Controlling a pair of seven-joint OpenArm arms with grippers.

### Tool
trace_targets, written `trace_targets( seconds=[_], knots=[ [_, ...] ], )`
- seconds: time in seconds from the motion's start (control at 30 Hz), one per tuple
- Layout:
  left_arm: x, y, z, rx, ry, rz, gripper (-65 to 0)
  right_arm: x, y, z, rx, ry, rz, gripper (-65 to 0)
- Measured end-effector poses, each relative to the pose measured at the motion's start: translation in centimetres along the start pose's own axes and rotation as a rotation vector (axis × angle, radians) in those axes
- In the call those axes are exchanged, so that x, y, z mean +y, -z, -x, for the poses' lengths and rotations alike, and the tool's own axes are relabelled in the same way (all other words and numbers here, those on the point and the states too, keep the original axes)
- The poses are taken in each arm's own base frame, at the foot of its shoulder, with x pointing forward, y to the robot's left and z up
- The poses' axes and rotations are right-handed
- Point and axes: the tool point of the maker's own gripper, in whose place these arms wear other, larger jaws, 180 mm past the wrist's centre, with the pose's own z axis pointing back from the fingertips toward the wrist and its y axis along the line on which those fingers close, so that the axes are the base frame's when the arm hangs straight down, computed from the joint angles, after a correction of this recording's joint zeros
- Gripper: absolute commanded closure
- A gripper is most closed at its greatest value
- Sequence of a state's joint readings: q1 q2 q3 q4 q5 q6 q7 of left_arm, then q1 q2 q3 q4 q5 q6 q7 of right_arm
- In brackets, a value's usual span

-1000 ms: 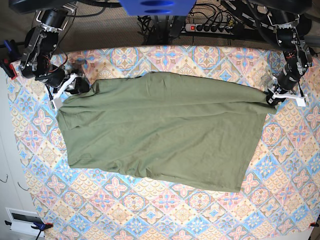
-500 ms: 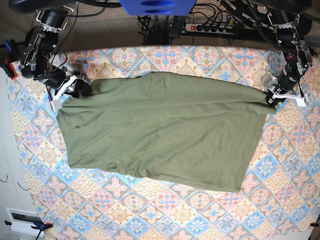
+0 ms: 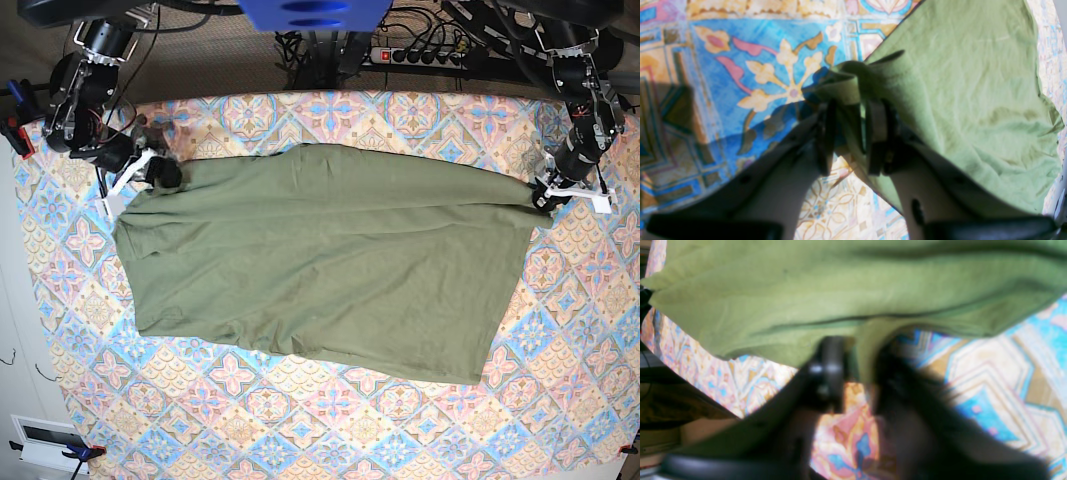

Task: Layout the t-shirt on the table in an organized manner, then fold the t-shirt properly
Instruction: 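Hold the shirt edge with both grippers and pull it taut, then lift the shirt edge with both grippers and stretch it apart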

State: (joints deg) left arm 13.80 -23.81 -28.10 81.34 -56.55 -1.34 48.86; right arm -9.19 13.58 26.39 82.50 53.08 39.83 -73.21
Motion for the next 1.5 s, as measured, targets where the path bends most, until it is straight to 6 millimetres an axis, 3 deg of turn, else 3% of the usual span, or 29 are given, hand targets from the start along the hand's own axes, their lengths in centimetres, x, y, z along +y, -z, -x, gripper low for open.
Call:
trace_targets(
  seconds=[0.13,0.27,0.47,0.57,0.77,0.97,1.07,1.1,1.17,1.2,1.37,1.5],
  knots=[
    [-1.0,-0.8,-0.2,-0.012,0.039,0.019,-15.6,0.5,-1.3,-1.3,-0.079,0.023,-0.030,-4.9],
    [-1.8,-2.4,-1.0,-0.022,0.121,0.030,-18.5,3.4,-3.6,-4.1,-0.191,-0.082,-0.077,-4.9],
    [-1.4,-2.7,-0.1,0.074,0.146,0.016,-35.4,3.3,-6.1,-1.2,-0.126,-0.116,0.001,-4.9],
    [-1.2,-2.7,0.4,0.100,0.147,0.010,-41.3,3.8,-6.4,-1.2,-0.137,-0.132,-0.001,-4.9],
    [1.5,-1.9,2.2,0.156,0.071,-0.042,-42.0,3.7,-6.5,-0.1,-0.092,-0.130,0.007,-4.9],
    [1.5,-1.1,2.0,0.139,0.034,-0.030,-41.8,3.9,-6.5,-0.4,-0.103,-0.136,0.004,-4.9],
    [0.9,-0.7,1.8,0.115,0.018,-0.018,-36.0,3.8,-6.5,-0.4,-0.101,-0.135,0.004,-4.9],
    [0.8,-0.6,2.1,0.125,0.017,-0.016,-28.5,3.8,-6.5,-0.5,-0.103,-0.137,0.004,-4.9],
    [0.5,-0.4,3.1,0.147,-0.004,-0.006,-5.6,3.8,-6.5,-0.4,-0.103,-0.136,0.004,-4.9],
    [0.3,-0.2,3.5,0.146,-0.017,0.001,0.0,3.8,-6.6,-0.4,-0.104,-0.135,0.006,-4.9],
    [0.9,-0.9,4.3,0.192,-0.029,-0.008,0.0,2.2,-8.5,0.6,-0.100,-0.105,0.069,-4.9],
    [2.6,-4.2,2.4,0.147,-0.009,-0.036,0.0,3.1,-9.4,0.2,-0.160,-0.072,0.022,-4.9]
  ],
)
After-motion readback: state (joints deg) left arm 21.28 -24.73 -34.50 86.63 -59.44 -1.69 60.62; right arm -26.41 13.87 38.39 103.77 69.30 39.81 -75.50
